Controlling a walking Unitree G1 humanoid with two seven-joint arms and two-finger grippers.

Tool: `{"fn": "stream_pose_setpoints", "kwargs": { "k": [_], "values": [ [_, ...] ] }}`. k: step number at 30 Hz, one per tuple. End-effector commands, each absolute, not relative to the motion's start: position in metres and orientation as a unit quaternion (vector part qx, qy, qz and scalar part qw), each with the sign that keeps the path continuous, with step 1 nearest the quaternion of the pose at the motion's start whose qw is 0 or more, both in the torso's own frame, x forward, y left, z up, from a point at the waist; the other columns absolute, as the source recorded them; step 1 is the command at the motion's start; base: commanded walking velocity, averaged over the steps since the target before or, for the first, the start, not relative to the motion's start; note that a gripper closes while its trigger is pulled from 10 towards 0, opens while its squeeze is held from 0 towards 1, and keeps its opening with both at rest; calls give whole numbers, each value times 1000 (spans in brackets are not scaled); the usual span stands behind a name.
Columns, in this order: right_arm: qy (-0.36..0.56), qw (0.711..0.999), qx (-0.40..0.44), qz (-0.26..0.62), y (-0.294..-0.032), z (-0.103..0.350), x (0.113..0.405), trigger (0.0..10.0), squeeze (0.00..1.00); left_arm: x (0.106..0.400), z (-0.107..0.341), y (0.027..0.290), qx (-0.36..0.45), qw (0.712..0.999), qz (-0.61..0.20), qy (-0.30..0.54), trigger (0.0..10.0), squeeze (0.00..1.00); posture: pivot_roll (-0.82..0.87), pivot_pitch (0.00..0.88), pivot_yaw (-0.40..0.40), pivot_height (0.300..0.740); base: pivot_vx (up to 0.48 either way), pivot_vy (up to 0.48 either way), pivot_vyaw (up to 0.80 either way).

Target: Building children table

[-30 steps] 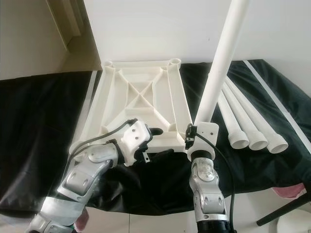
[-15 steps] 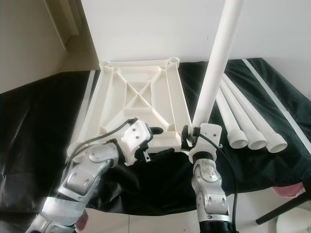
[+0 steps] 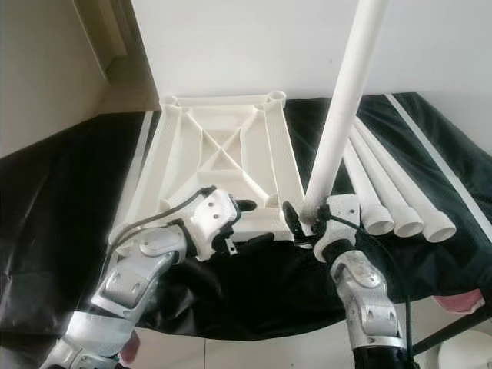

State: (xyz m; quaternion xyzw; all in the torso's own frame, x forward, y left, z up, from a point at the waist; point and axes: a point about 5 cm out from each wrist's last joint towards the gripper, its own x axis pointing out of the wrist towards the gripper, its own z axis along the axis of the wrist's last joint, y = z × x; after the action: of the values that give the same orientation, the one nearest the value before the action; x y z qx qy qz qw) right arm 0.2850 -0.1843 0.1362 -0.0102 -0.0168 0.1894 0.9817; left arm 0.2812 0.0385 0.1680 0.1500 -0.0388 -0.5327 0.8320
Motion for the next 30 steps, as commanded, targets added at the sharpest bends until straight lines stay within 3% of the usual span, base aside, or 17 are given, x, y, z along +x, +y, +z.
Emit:
{"fn": "stream_pose_setpoints", "kwargs": {
  "k": [1,12,13,28,29,30],
  "values": [
    [-23,975,-7,220,-181,138,286,10000,0,287,167,42,149,851,-502,-38,10000,0,-99,0,48,740,0,0,0],
    [-2,952,-56,299,-185,134,301,10000,0,288,170,41,148,851,-503,-41,10000,0,-92,0,44,740,0,0,0],
    [2,952,-56,301,-186,133,301,0,0,287,170,41,148,851,-502,-41,10000,0,-85,0,37,740,0,0,0],
    [20,948,-58,311,-195,123,300,0,0,287,170,42,145,852,-501,-39,10000,0,-91,7,42,740,0,0,0],
    [24,952,-50,300,-196,122,299,10000,0,287,170,41,145,851,-503,-39,10000,0,-92,10,40,740,0,0,0],
    [24,952,-50,300,-196,122,299,10000,0,287,170,41,145,851,-503,-39,10000,0,-92,10,40,740,0,0,0]
  ]
}}
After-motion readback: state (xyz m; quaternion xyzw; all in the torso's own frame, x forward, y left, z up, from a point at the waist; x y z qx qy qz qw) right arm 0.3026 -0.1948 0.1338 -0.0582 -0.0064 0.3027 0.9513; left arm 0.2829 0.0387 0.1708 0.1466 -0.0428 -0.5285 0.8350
